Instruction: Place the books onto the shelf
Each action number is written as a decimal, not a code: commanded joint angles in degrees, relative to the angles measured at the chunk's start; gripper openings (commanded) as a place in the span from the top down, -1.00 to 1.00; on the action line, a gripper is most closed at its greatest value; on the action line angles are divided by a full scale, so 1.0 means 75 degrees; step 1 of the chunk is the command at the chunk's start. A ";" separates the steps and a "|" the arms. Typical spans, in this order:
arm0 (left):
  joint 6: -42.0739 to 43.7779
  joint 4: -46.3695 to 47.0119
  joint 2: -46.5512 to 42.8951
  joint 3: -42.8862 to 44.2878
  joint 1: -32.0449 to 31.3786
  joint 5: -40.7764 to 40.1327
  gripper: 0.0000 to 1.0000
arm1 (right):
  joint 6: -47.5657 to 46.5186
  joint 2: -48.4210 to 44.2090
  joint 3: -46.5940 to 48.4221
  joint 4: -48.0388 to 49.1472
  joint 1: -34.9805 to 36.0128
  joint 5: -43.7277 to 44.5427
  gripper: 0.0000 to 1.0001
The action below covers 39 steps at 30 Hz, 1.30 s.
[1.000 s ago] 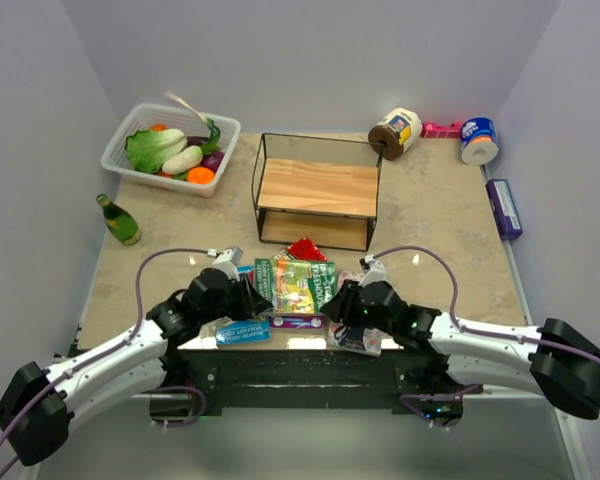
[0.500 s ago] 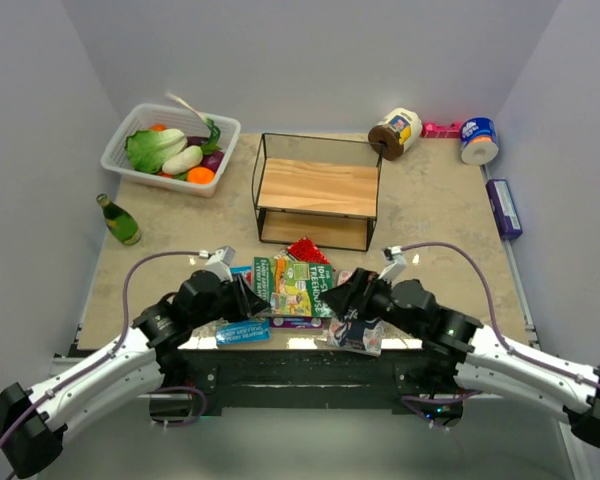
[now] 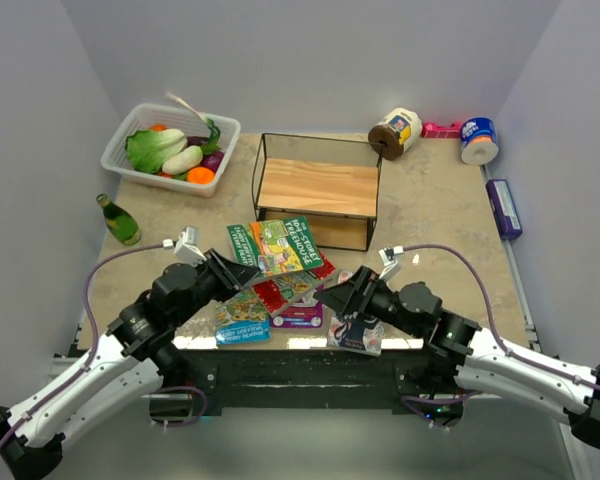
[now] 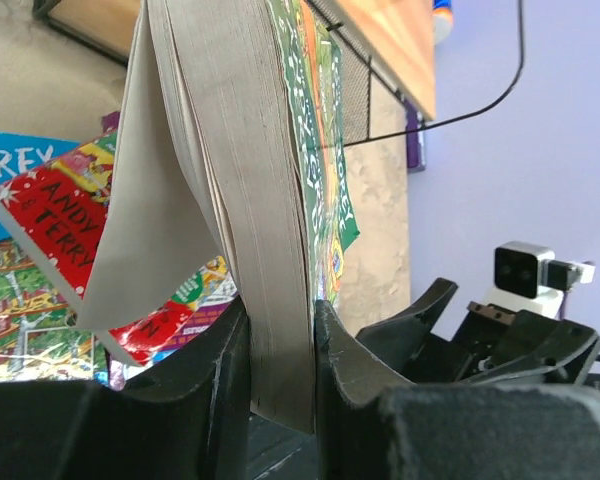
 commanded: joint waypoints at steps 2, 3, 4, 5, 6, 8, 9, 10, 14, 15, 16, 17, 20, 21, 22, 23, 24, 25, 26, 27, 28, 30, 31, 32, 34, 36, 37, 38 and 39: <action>-0.0447 0.1215 -0.0250 0.0757 0.0003 -0.0286 1.00 | 0.0399 0.0706 -0.0038 0.1943 0.0049 -0.0347 -0.97; -0.0459 0.1239 -0.0274 0.0827 0.0003 -0.0274 1.00 | 0.0493 0.0882 -0.0038 0.2191 0.0049 -0.0382 -0.97; -0.0459 0.1227 -0.0285 0.0874 0.0003 -0.0251 1.00 | 0.0540 0.1255 -0.0038 0.2426 0.0049 -0.0428 -0.97; -0.0459 0.1227 -0.0297 0.0932 0.0003 -0.0228 1.00 | 0.0564 0.1432 -0.0004 0.2822 0.0060 -0.0429 -0.97; -0.0436 0.1204 -0.0297 0.1049 0.0003 -0.0216 1.00 | 0.0587 0.1573 0.0020 0.3024 0.0072 -0.0394 -0.97; -0.0389 0.1134 -0.0297 0.1178 0.0003 -0.0181 1.00 | 0.0576 0.2006 0.0183 0.3375 0.0107 -0.0254 -0.97; -0.0354 0.1122 -0.0297 0.1260 0.0003 -0.0169 1.00 | 0.0541 0.2194 0.0277 0.3400 0.0119 -0.0207 -0.97; -0.0330 0.1122 -0.0297 0.1296 0.0003 -0.0146 1.00 | 0.0529 0.2370 0.0371 0.3435 0.0119 -0.0160 -0.97; -0.0248 0.1110 -0.0297 0.1402 0.0003 -0.0122 1.00 | 0.0727 0.3366 0.0606 0.4638 0.0142 -0.0206 -0.97; -0.0248 0.1098 -0.0297 0.1437 0.0003 -0.0134 1.00 | 0.0856 0.3704 0.0618 0.4875 0.0154 -0.0160 -0.97; -0.0248 0.1110 -0.0309 0.1448 -0.0008 -0.0122 1.00 | 0.0938 0.3882 0.0606 0.5074 0.0201 -0.0090 -0.97; -0.0225 0.1122 -0.0309 0.1460 0.0003 -0.0122 1.00 | 0.0997 0.3988 0.0571 0.5691 0.0247 0.0004 -0.97; -0.0225 0.1110 -0.0321 0.1449 0.0003 -0.0145 1.00 | 0.1045 0.4445 0.0384 0.7190 0.0376 0.0426 -0.97; -0.0225 0.1098 -0.0321 0.1449 -0.0008 -0.0145 1.00 | 0.0929 0.4643 0.0372 0.7487 0.0423 0.0473 -0.97; -0.0225 0.1040 -0.0321 0.1449 0.0003 -0.0169 1.00 | 0.0869 0.4692 0.0407 0.7676 0.0435 0.0497 -0.97; -0.0213 0.1028 -0.0344 0.1449 0.0003 -0.0169 1.00 | 0.0822 0.4762 0.0511 0.7689 0.0447 0.0509 -0.97; -0.0213 0.1016 -0.0332 0.1437 0.0003 -0.0169 1.00 | 0.0764 0.4797 0.0570 0.7666 0.0482 0.0520 -0.97; -0.0213 0.1005 -0.0332 0.1437 -0.0008 -0.0169 1.00 | 0.0728 0.4879 0.0606 0.7724 0.0505 0.0602 -0.97; -0.0201 0.0993 -0.0344 0.1425 -0.0009 -0.0169 1.00 | 0.0659 0.4926 0.0606 0.7980 0.0529 0.0637 -0.97; -0.0201 0.0981 -0.0344 0.1402 0.0003 -0.0169 1.00 | 0.0681 0.4961 0.0595 0.8087 0.0529 0.0684 -0.97; -0.0201 0.0993 -0.0367 0.1390 0.0003 -0.0157 1.00 | 0.0693 0.5101 0.0618 0.8181 0.0541 0.0766 -0.97; -0.0201 0.1004 -0.0379 0.1332 0.0003 -0.0122 1.00 | 0.0775 0.5254 0.0746 0.8112 0.0529 0.0836 -0.97; -0.0190 0.1086 -0.0379 0.1308 0.0003 -0.0099 1.00 | 0.0787 0.5452 0.0921 0.8065 0.0541 0.0837 -0.97; -0.0189 0.1144 -0.0379 0.1262 0.0003 -0.0064 1.00 | 0.0822 0.5593 0.0969 0.8192 0.0541 0.0860 -0.97; -0.0154 0.1285 -0.0379 0.1238 0.0003 0.0042 1.00 | 0.0915 0.5851 0.1063 0.8462 0.0541 0.0930 -0.97; -0.0131 0.1286 -0.0391 0.1238 0.0003 0.0100 1.00 | 0.1009 0.6249 0.1075 0.9141 0.0529 0.1129 -0.93; -0.0084 0.1286 -0.0414 0.1238 0.0003 0.0124 1.00 | 0.1067 0.6367 0.1121 0.9259 0.0541 0.1176 -0.91; -0.0072 0.1286 -0.0414 0.1238 0.0003 0.0124 1.00 | 0.1138 0.6542 0.1157 0.9434 0.0529 0.1293 -0.90; -0.0072 0.1274 -0.0438 0.1214 0.0003 0.0136 1.00 | 0.1127 0.6613 0.1180 0.9563 0.0529 0.1352 -0.88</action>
